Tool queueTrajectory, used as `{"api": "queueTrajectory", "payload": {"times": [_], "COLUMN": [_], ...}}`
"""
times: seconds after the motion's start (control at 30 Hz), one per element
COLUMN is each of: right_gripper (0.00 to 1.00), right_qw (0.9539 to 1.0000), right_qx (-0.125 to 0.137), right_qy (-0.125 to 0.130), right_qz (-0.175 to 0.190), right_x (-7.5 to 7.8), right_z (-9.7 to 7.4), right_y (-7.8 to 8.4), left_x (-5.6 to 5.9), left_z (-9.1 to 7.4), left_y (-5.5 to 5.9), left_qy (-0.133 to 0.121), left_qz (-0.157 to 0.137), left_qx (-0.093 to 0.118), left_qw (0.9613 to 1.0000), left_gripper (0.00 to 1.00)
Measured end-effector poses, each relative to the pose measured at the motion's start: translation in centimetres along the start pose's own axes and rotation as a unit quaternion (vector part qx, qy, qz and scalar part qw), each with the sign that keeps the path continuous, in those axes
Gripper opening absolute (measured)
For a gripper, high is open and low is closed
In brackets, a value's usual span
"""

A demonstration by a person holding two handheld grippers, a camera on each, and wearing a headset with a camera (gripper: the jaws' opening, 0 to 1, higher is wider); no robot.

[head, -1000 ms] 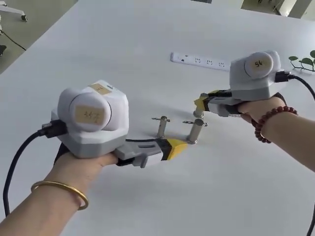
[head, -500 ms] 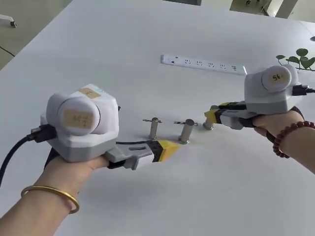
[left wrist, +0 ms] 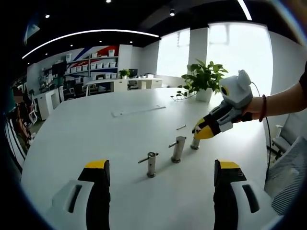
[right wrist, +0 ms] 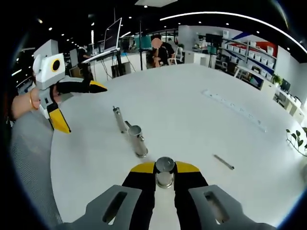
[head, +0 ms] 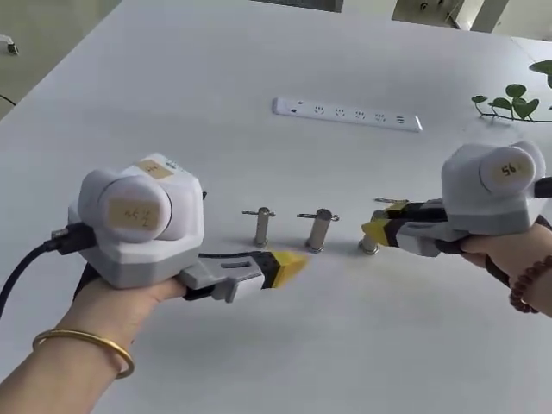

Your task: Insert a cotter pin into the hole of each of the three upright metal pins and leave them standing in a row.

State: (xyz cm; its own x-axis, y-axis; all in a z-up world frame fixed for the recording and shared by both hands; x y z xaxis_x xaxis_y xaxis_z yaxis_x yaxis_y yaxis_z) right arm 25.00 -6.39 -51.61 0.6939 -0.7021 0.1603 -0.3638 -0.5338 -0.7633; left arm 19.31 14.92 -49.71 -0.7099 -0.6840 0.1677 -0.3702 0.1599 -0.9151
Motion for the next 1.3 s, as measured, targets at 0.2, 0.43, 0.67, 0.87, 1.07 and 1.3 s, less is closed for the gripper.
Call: {"api": "queueTrajectory", "payload": {"times": [0.2, 0.43, 0.67, 0.87, 1.07, 1.3], "right_gripper": [0.08, 0.08, 0.08, 0.08, 0.08, 0.09], "right_qw": [0.9996, 0.9986, 0.9978, 0.9974, 0.9976, 0.9979], "right_qx": [0.011, 0.016, 0.019, 0.018, 0.023, 0.026], "right_qy": [-0.028, -0.05, -0.062, -0.062, -0.055, -0.047], "right_qz": [0.003, -0.007, -0.015, -0.033, -0.036, -0.035], "right_x": [-1.7, -3.0, -4.3, -5.6, -5.6, -5.6], "right_z": [-0.2, -0.1, 0.2, 0.2, 0.4, 0.4], "right_y": [-0.2, -0.4, -0.4, -0.2, -0.2, 0.0], "left_x": [0.2, 0.1, 0.0, 0.0, 0.0, 0.1], "left_z": [0.1, 0.0, -0.1, -0.2, -0.3, -0.2], "left_y": [0.1, 0.1, 0.0, -0.2, -0.2, -0.2], "left_qy": [0.006, 0.005, 0.005, 0.002, 0.002, 0.003], "left_qz": [0.004, 0.004, 0.004, 0.005, 0.007, 0.009], "left_qx": [-0.006, -0.007, -0.004, -0.001, -0.001, -0.004], "left_qw": [1.0, 1.0, 1.0, 1.0, 1.0, 0.9999], "left_gripper": [0.89, 0.9, 0.9, 0.89, 0.89, 0.89]}}
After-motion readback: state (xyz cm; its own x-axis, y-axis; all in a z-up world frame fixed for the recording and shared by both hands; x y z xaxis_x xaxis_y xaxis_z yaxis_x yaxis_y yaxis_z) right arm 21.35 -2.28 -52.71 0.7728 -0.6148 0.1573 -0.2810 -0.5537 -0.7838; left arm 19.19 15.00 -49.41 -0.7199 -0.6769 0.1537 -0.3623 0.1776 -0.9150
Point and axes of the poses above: the centre of the closed fingertips' face, and the gripper's own axes: z roughly forward along the fingers, x roughly to its right, y roughly out of its underside, the point moved 7 cm from there along -z, roughly backward along the fingers, and after that the axes turned 12 degrees about y, right-handed, at the moved point
